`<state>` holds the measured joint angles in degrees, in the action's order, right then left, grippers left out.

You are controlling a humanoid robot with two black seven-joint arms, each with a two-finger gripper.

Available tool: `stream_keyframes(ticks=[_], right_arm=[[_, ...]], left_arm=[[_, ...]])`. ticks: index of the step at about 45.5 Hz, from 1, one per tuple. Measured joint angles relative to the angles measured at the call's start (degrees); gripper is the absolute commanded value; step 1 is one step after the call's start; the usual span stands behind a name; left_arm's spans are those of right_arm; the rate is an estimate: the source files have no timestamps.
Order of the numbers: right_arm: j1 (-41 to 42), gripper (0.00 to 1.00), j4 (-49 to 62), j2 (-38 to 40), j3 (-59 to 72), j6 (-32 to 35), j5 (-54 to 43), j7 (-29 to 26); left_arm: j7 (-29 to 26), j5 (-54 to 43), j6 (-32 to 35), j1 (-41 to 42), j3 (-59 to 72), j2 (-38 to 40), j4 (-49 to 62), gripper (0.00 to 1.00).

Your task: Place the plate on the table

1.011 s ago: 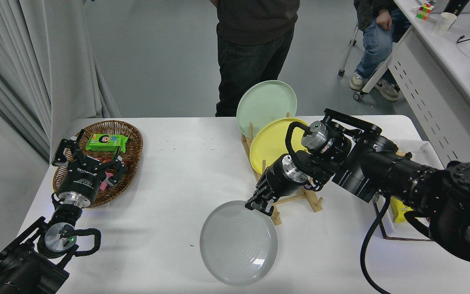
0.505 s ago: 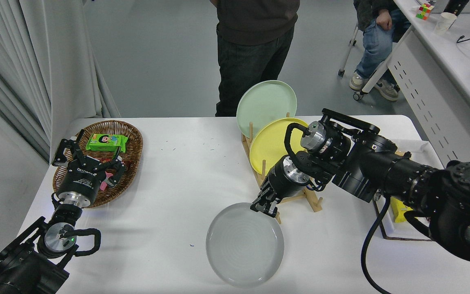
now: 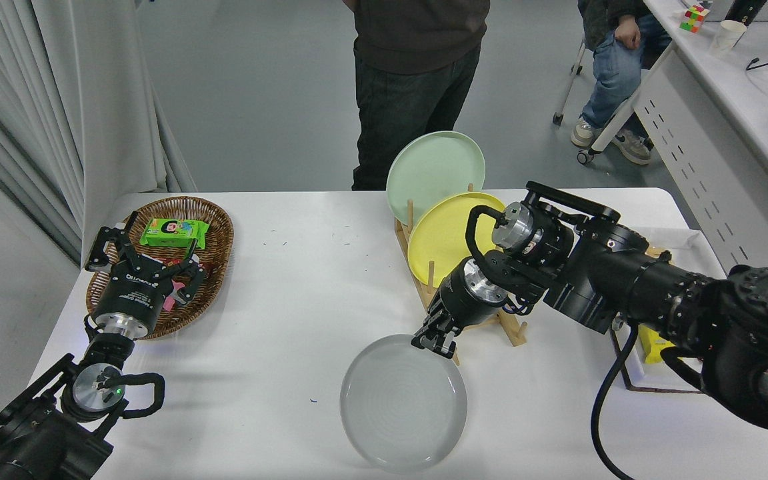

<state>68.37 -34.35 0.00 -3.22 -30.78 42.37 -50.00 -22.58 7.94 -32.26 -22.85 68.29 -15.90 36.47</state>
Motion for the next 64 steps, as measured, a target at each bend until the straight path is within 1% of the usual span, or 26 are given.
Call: stream_keyframes(ticks=[15,31,47,64], right_arm=[[-1.00,0.00,0.54,0.00,0.05,1.50,-1.53,0.00],[-1.57,0.00,0.87,0.00,0.05,6.36,-2.67,0.00],[-1.97,0.00,1.73,0.00,0.05,9.72,-2.92,0.00],[-2.08,0.00,2.30,0.00,0.05,11.70,-2.93,0.00]], left_arm=[[0.00,0.00,0.00,0.00,0.00,0.00,0.00,0.98],[0.00,0.00,0.00,0.00,0.00,0.00,0.00,0.98],[0.00,0.00,0.00,0.00,0.01,0.00,0.00,0.98],[0.00,0.00,0.00,0.00,0.00,0.02,0.00,0.98]])
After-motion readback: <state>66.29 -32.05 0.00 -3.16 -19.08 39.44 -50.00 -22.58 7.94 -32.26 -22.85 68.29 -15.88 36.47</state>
